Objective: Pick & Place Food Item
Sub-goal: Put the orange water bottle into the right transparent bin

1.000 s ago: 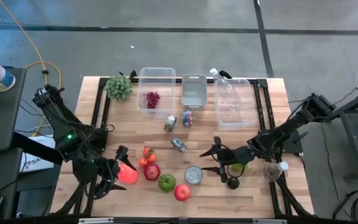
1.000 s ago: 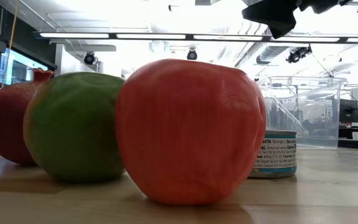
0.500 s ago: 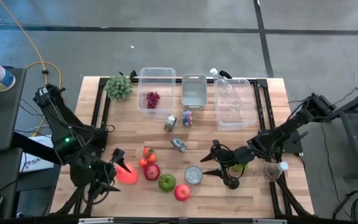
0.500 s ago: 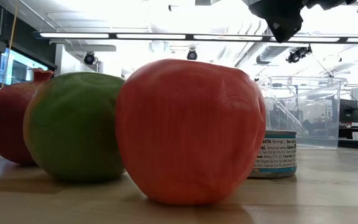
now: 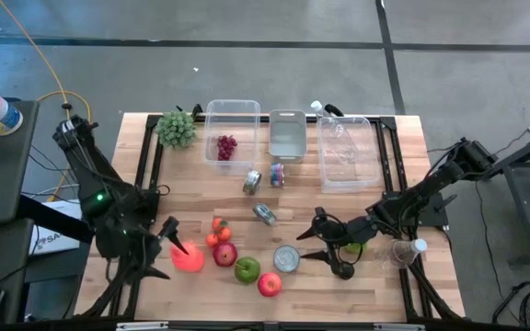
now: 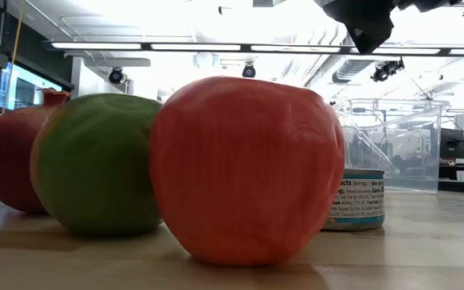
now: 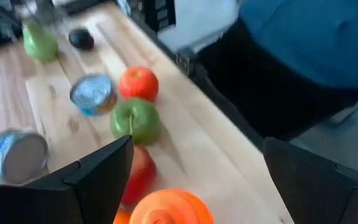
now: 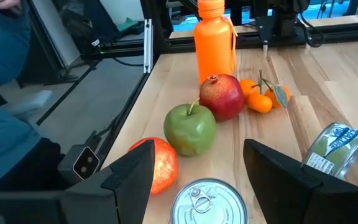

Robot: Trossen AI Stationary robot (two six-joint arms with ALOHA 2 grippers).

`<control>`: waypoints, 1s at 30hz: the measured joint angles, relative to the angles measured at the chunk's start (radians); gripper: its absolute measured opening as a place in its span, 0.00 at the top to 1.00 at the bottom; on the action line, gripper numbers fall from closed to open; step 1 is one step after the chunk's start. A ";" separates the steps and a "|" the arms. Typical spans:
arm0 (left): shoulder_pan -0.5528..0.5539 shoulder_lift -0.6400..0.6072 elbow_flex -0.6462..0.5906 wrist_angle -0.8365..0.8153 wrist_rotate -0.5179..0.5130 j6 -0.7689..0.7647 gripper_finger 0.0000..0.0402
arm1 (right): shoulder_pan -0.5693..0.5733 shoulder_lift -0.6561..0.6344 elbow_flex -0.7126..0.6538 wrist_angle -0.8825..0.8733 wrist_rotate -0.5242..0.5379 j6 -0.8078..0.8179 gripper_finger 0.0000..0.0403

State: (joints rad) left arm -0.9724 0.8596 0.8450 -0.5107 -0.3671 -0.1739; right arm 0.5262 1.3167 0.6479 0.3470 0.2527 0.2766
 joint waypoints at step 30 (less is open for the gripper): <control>0.120 -0.205 -0.372 0.371 0.151 0.117 0.13 | -0.001 0.000 0.000 -0.035 0.002 -0.034 0.42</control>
State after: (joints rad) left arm -0.8524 0.6550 0.4735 -0.1392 -0.2163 -0.0566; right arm 0.5251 1.3167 0.6479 0.3119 0.2543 0.2424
